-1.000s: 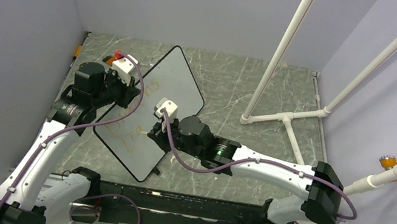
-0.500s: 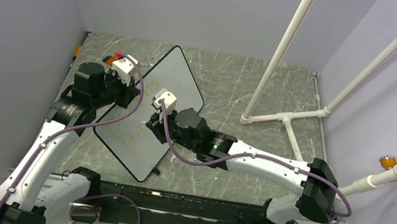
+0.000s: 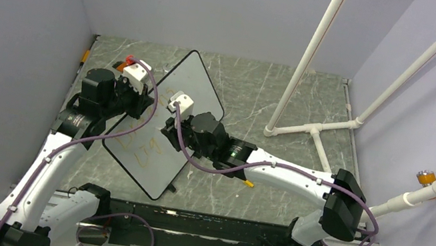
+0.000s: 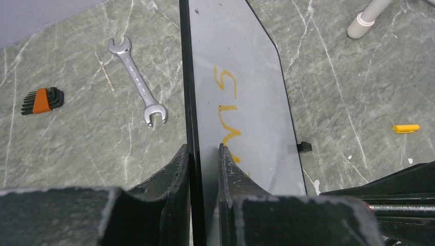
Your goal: Write a sentence on the whiteboard
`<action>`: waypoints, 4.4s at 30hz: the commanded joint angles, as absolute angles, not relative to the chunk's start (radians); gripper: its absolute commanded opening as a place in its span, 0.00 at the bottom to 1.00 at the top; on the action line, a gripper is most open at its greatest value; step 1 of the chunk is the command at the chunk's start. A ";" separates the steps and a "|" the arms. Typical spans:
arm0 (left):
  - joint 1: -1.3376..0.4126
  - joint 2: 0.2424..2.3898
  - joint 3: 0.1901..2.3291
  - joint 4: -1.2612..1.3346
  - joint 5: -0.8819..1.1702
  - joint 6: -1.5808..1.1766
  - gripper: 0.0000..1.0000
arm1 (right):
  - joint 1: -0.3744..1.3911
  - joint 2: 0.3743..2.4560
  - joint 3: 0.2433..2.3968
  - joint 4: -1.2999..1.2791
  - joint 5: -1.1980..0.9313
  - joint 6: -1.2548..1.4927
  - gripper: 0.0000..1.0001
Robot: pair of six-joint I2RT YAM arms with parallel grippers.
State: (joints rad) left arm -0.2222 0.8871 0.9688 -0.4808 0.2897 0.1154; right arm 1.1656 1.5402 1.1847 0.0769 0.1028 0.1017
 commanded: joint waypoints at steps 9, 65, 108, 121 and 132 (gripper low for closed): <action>-0.242 0.897 0.937 -0.625 0.327 0.193 0.00 | 1.162 1.536 1.158 0.140 0.077 0.137 0.00; -0.242 0.893 0.937 -0.624 0.331 0.195 0.00 | 1.162 1.542 1.197 0.096 0.109 0.135 0.00; -0.242 0.899 0.937 -0.625 0.328 0.195 0.00 | 1.132 1.523 1.092 0.088 0.097 0.180 0.00; -0.242 0.905 0.937 -0.625 0.326 0.195 0.00 | 1.132 1.447 1.102 0.056 0.126 0.152 0.00; -0.242 0.905 0.937 -0.626 0.324 0.194 0.00 | 1.093 1.444 1.126 0.071 0.099 0.144 0.00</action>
